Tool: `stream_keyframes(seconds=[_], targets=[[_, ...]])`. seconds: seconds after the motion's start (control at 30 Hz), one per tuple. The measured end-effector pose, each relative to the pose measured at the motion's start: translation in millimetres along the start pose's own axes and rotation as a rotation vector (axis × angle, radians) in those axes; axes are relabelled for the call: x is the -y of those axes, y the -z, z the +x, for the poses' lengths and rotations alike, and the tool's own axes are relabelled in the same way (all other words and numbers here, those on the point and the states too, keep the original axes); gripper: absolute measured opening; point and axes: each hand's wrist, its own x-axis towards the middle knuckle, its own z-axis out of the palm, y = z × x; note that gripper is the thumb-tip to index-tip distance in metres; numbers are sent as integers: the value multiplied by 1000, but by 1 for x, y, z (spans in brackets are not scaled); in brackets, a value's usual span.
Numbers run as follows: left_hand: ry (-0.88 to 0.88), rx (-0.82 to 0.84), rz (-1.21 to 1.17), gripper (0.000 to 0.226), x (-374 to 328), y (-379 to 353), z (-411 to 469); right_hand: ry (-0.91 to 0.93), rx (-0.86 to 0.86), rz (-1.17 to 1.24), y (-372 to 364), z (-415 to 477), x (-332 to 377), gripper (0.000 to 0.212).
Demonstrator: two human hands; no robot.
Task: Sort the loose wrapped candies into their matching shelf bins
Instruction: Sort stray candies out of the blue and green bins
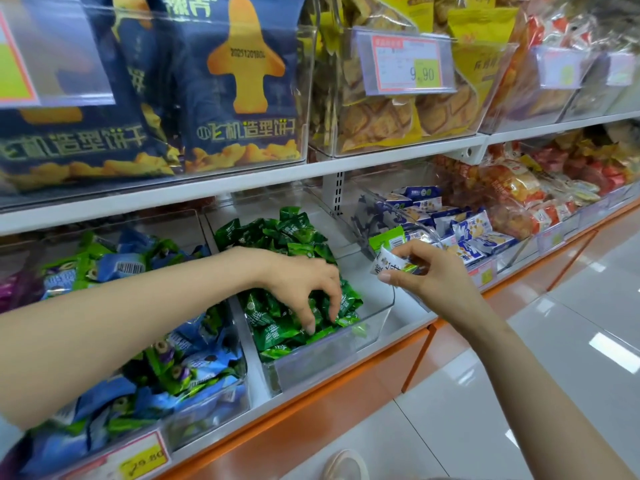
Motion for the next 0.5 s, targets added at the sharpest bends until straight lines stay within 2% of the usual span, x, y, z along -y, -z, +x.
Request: stream_keyframes(seconds=[0.07,0.13,0.23,0.37,0.43,0.5], targets=[[38,133,139,61,-5,-11,3,3,3,-7,-1,0,1,25],[69,171,216,71,-8,-21,7,10,4,-16,-1,1,2,24],[77,158,251,64,-7,-26,15,15,5,-22,-3,1,1,24],[59,40,229,32,-6,-28,19,22,5,-24,-4,3,0,25],[73,-52,146,26,-2,-28,18,23,9,-18,-5,3,0,25],[109,-212,-23,23,3,-22,14,13,1,7,-6,3,0,24]])
